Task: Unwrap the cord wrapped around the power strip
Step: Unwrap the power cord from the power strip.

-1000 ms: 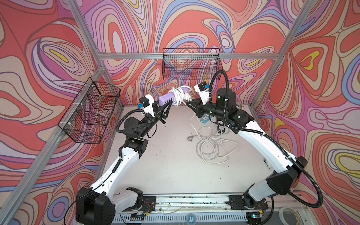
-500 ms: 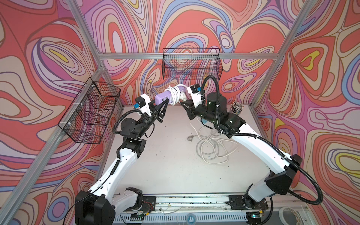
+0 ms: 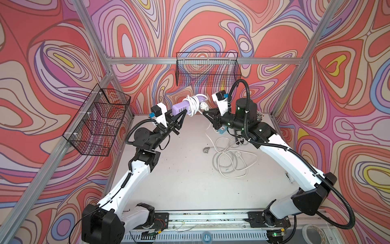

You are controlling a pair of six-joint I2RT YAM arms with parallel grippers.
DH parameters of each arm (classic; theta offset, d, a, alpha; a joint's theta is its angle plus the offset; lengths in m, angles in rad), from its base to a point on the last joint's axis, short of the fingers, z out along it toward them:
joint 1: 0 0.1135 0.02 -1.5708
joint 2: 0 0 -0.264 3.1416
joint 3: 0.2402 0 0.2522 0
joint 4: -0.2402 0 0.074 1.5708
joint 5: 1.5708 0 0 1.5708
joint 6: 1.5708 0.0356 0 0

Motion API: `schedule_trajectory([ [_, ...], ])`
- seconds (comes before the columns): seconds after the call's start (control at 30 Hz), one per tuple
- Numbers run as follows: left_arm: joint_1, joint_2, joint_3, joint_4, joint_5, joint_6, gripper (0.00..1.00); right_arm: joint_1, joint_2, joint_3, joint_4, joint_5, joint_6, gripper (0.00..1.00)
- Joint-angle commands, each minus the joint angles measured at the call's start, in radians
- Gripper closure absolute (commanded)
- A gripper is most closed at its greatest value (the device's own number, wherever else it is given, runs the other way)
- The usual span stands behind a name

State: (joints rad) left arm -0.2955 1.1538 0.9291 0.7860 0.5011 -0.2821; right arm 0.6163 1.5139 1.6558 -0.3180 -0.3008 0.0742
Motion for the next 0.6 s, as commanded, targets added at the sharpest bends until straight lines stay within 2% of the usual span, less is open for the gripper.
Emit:
schedule_trajectory([
  [0.0,0.016,-0.012,-0.001,0.048,-0.039,0.026,1.00,-0.012,-0.020,0.001,0.067,0.008,0.032,1.00],
  [0.23,0.016,-0.009,-0.001,0.050,-0.039,0.024,1.00,0.168,0.035,0.025,0.074,0.104,-0.010,1.00],
  [0.47,0.017,-0.011,-0.002,0.045,-0.043,0.029,1.00,0.173,0.028,0.025,0.051,0.139,-0.032,1.00],
  [0.57,0.016,-0.012,-0.002,0.046,-0.043,0.030,1.00,0.130,0.005,0.015,0.036,0.131,-0.034,1.00],
])
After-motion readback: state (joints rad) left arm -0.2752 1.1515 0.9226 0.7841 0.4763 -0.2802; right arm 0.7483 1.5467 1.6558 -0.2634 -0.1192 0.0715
